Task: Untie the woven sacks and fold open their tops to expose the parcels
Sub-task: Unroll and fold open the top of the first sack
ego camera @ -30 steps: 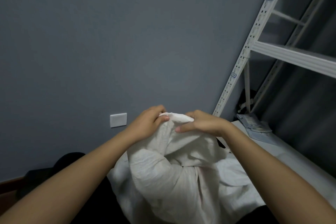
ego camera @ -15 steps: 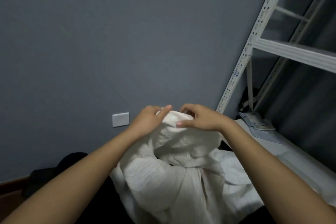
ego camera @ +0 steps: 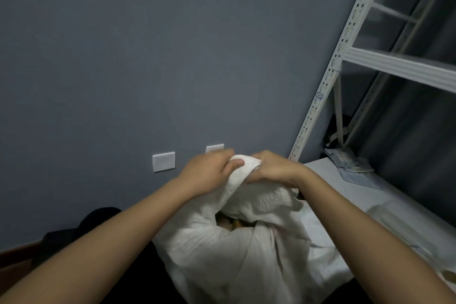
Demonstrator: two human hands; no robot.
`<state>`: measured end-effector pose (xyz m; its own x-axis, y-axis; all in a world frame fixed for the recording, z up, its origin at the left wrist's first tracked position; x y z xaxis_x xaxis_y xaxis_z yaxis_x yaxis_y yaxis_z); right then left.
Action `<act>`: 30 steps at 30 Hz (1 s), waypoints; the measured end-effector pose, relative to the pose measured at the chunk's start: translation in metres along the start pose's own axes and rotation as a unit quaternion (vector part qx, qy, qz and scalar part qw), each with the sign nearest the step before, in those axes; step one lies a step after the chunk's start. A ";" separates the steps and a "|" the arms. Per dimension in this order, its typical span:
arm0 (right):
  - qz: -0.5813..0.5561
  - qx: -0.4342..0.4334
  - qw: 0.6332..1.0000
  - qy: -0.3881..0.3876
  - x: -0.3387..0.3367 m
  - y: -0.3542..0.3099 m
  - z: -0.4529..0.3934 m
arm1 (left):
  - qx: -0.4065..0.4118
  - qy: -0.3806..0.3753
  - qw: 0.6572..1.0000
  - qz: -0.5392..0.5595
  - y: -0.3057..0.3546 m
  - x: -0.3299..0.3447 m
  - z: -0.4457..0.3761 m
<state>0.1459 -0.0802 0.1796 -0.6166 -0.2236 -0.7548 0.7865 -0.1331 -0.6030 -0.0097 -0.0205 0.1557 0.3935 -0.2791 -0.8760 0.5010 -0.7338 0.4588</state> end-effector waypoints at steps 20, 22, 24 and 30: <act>-0.112 -0.011 0.993 0.027 0.002 0.028 0.005 | 0.015 0.024 0.998 -0.062 -0.001 -0.015 -0.012; 0.056 -0.015 0.990 0.129 0.005 0.032 0.004 | -0.053 0.019 0.998 0.003 -0.017 -0.028 -0.016; 0.026 -0.026 0.994 0.101 0.015 0.037 0.000 | -0.040 0.007 0.994 -0.099 -0.015 -0.025 -0.014; -0.082 -0.030 0.991 0.098 0.010 0.041 0.002 | -0.065 -0.084 0.993 0.046 -0.018 -0.024 -0.019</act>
<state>0.1724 -0.0897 0.1477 -0.7348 -0.0101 -0.6782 0.6759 -0.0938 -0.7310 -0.0134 0.0111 0.1719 0.3126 -0.4489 -0.8371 0.5679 -0.6181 0.5435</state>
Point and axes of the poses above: each hand's wrist, its own z-axis away from the middle knuckle, its own x-axis out of the palm, y = z × x, the point moved 2 cm from there along -z, towards the middle knuckle, and after that the axes turned 6 degrees about -y, right-handed, at the moved point
